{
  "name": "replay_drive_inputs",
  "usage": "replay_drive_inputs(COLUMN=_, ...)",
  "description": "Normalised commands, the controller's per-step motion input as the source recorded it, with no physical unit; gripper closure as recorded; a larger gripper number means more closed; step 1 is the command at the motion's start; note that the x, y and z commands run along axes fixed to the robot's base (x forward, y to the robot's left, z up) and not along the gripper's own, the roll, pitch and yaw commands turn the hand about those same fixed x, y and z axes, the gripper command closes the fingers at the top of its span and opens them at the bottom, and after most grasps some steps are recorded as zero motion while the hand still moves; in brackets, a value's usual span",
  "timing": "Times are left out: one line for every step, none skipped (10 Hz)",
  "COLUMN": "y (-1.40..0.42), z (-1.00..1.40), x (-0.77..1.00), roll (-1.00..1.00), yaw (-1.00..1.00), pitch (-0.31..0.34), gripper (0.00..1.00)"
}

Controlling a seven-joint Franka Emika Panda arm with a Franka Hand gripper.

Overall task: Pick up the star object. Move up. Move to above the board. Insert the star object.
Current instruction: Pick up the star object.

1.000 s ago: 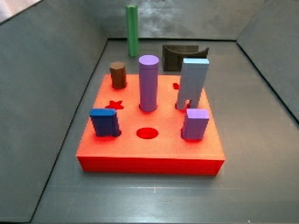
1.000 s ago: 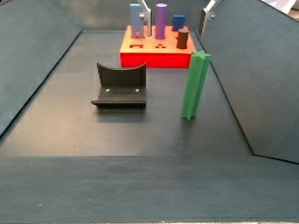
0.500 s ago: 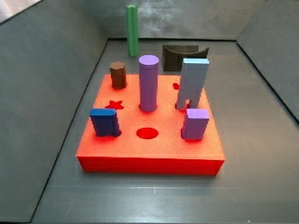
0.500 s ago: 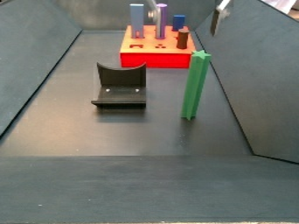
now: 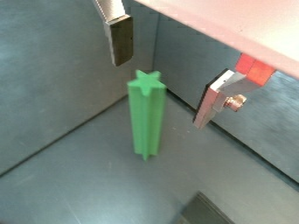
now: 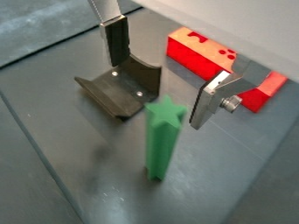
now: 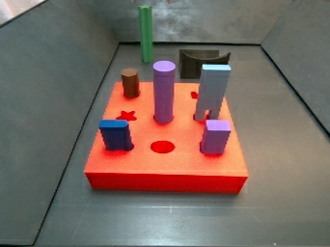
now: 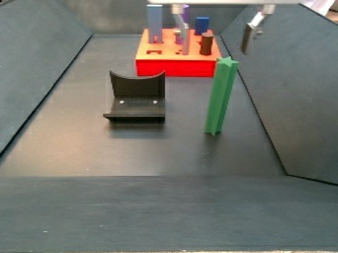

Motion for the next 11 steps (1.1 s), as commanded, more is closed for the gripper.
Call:
replay_drive_inputs(y=0.0, z=-0.04, x=0.0, roll=0.0, yaw=0.0, pitch=0.0, gripper=0.0)
replay_drive_inputs(y=0.0, z=-0.52, x=-0.06, roll=0.06, yaw=0.0, pitch=-0.066, gripper=0.0)
replay_drive_inputs(y=0.0, z=-0.52, x=0.0, roll=0.02, yaw=0.0, pitch=-0.063, gripper=0.0)
replay_drive_inputs(y=0.0, z=-0.48, x=0.0, roll=0.02, yaw=0.0, pitch=-0.053, gripper=0.0)
replay_drive_inputs(y=0.0, z=-0.39, x=-0.01, roll=0.02, yaw=0.0, pitch=-0.019, gripper=0.0)
replay_drive_inputs(y=0.0, z=-0.02, x=0.0, roll=-0.03, yaw=0.0, pitch=-0.024, gripper=0.0)
replay_drive_inputs(y=0.12, z=0.0, x=-0.14, roll=0.0, yaw=0.0, pitch=0.0, gripper=0.0)
replay_drive_inputs(y=0.16, z=0.0, x=-0.12, roll=-0.02, yaw=0.01, pitch=-0.004, gripper=0.0)
replay_drive_inputs(y=0.0, z=0.0, x=0.0, roll=0.0, yaw=0.0, pitch=0.0, gripper=1.0)
replay_drive_inputs(y=0.0, z=0.0, x=0.0, roll=0.0, yaw=0.0, pitch=0.0, gripper=1.0)
replay_drive_inputs(y=0.0, z=0.0, x=0.0, roll=0.0, yaw=0.0, pitch=0.0, gripper=1.0)
